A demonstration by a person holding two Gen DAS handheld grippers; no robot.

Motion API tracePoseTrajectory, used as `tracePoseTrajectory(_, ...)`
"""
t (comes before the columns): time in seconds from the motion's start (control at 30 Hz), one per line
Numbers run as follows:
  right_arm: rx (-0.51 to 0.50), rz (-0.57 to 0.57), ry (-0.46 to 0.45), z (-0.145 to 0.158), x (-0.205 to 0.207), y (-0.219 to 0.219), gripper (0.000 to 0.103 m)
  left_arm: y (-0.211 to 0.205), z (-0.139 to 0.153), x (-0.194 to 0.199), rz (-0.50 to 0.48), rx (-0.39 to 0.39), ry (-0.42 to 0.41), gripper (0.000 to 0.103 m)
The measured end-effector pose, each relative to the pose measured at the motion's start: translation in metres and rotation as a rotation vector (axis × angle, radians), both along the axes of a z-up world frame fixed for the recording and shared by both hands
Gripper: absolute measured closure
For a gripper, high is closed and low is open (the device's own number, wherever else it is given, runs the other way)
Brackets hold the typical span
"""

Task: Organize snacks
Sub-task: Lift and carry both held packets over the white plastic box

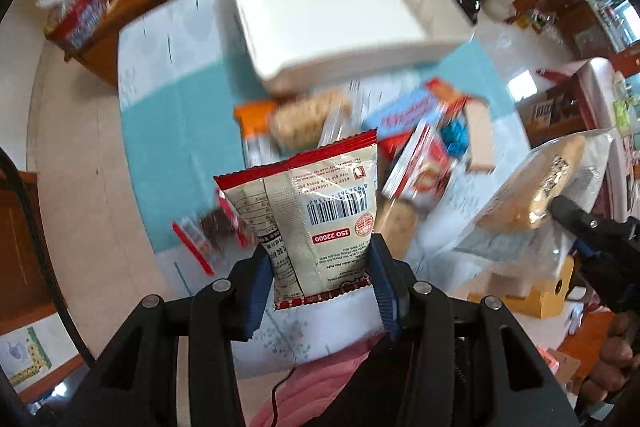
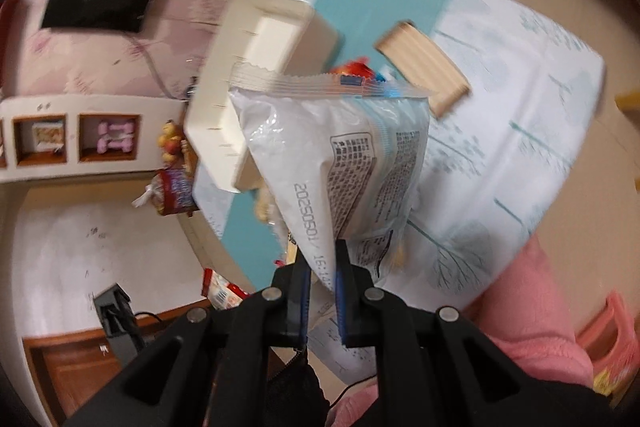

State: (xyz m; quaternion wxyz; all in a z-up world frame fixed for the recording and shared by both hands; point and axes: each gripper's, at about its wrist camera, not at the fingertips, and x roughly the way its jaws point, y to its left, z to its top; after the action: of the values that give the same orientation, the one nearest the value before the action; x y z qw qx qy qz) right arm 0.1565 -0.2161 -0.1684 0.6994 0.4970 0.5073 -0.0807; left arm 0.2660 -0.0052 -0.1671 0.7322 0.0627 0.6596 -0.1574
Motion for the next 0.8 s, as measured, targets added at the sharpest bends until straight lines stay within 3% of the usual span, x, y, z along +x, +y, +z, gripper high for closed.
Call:
tracePoseTrajectory(0.2,-0.061,0.094,-0.117,0.029,0.029,-0.006,0.093,-0.013,0.045,0.022,0.039,-0.045,-0.112,0.058)
tracePoseTrajectory(0.47,-0.185,0.201,-0.237,0.057,0.073,-0.016,0.094,-0.031,0.069,0.05,0.083,-0.102,-0.232,0.058)
tracePoseTrajectory(0.8,-0.324,0.32,-0.379,0.061,0.134,-0.027,0.095,-0.052,0.058,0.095,0.127,-0.157,-0.303,0.058)
